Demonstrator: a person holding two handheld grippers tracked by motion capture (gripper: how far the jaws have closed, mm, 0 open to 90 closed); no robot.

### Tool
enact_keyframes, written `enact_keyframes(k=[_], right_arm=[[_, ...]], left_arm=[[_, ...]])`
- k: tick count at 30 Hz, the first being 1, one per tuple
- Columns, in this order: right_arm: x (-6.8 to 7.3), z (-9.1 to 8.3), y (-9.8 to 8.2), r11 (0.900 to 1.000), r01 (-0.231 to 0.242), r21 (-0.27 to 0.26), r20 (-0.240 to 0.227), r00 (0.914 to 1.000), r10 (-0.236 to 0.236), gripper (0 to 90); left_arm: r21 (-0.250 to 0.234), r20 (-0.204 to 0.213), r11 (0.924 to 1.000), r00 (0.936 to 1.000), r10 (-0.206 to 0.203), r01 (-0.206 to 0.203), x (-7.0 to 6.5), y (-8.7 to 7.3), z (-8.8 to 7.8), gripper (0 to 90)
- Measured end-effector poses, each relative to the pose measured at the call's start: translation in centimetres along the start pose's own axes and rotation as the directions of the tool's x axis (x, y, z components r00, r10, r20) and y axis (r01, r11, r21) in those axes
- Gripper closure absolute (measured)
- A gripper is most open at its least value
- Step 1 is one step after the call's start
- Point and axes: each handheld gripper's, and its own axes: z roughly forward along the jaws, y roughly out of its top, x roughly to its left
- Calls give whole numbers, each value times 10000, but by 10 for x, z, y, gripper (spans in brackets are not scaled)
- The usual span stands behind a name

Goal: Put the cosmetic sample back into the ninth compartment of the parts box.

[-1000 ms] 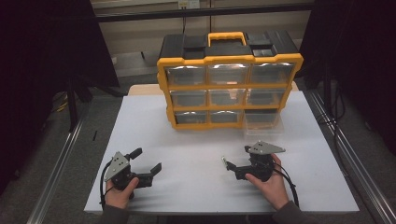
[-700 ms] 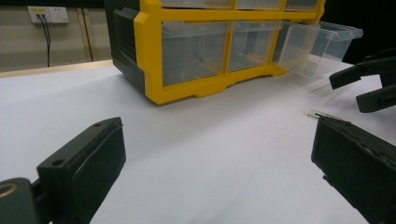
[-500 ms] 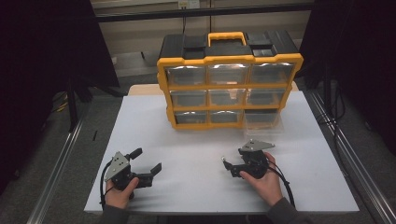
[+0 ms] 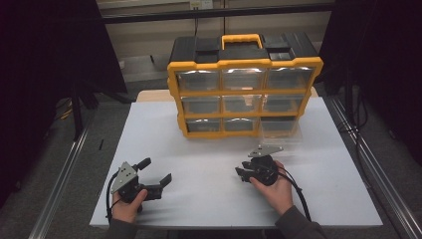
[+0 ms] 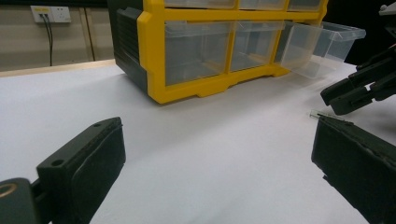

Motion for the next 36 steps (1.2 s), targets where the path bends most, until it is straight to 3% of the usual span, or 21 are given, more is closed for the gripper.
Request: enact_keyframes(k=[7,18,22,28,29,31,36], right_arm=[[0,3,-1,9988,19,480,39,10000,-21,771],[3,9,-2,9957,341,862,-46,9994,-338,814],[0,8,-1,9961,75,878,-195,9998,-58,815],[-2,6,-1,9963,96,853,-464,9989,-56,815],[-2,4,0,9959,-160,892,-554,9982,210,815],[-4,2,1,9968,-70,798,-672,9977,124,815],[-9,-6,4,9952,-454,872,-850,9950,528,815]], left_arm=[[69,-47,10000,10000,23,-22,0,0,0,29],[98,-33,9999,10000,36,-36,-1,0,1,29],[86,-42,10000,10000,42,-41,0,0,1,29],[92,-68,10000,10000,19,-19,0,-1,0,29],[82,-56,10000,10000,33,-32,0,0,1,29],[98,-59,9999,10000,44,-43,-1,0,0,29],[126,-59,9999,10000,19,-18,0,-1,0,29]])
